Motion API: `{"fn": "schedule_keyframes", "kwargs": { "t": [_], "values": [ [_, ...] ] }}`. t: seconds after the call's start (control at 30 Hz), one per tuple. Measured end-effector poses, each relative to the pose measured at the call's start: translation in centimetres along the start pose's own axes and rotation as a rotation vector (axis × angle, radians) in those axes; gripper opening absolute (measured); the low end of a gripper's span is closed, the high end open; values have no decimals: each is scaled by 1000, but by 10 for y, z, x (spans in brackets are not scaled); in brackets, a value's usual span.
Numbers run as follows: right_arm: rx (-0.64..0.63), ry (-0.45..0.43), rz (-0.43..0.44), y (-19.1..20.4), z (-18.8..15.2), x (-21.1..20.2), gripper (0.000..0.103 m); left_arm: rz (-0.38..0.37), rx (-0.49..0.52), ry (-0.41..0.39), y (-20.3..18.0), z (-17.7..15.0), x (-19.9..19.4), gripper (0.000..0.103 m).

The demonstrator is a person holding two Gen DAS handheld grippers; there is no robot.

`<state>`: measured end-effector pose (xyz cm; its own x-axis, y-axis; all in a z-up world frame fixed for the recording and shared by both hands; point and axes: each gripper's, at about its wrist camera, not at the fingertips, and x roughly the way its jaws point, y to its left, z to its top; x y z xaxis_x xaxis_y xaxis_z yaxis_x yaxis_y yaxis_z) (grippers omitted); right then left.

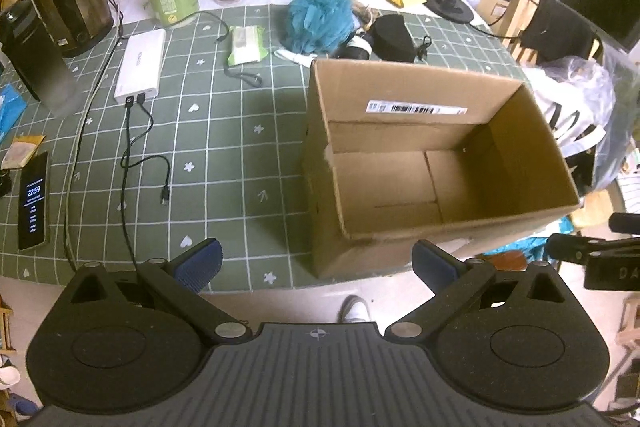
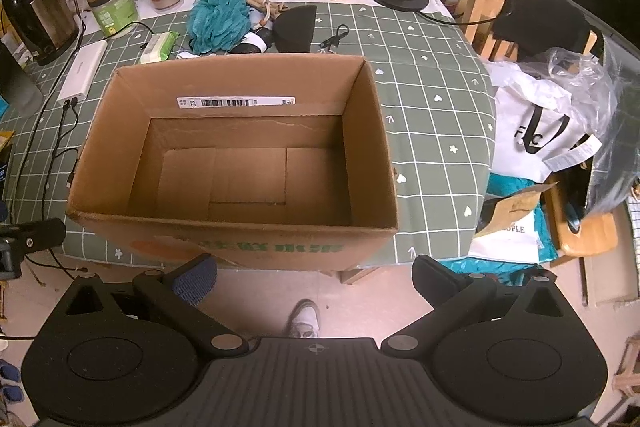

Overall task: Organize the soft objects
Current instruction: 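Move both tools from the cardboard box toward the items on the table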

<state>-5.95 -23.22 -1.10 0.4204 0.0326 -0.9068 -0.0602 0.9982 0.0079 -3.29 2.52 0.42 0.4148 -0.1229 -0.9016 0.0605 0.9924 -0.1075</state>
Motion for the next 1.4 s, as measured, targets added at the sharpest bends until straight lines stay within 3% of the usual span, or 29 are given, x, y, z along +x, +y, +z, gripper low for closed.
{"fn": "schedule_keyframes", "kwargs": {
  "t": [0.67, 1.4],
  "values": [
    [-9, -20, 39, -17, 37, 17, 103, 81, -4, 16, -14, 34, 12, 103],
    [-31, -26, 61, -68, 89, 42, 103, 71, -82, -4, -16, 73, 26, 103]
  ]
}}
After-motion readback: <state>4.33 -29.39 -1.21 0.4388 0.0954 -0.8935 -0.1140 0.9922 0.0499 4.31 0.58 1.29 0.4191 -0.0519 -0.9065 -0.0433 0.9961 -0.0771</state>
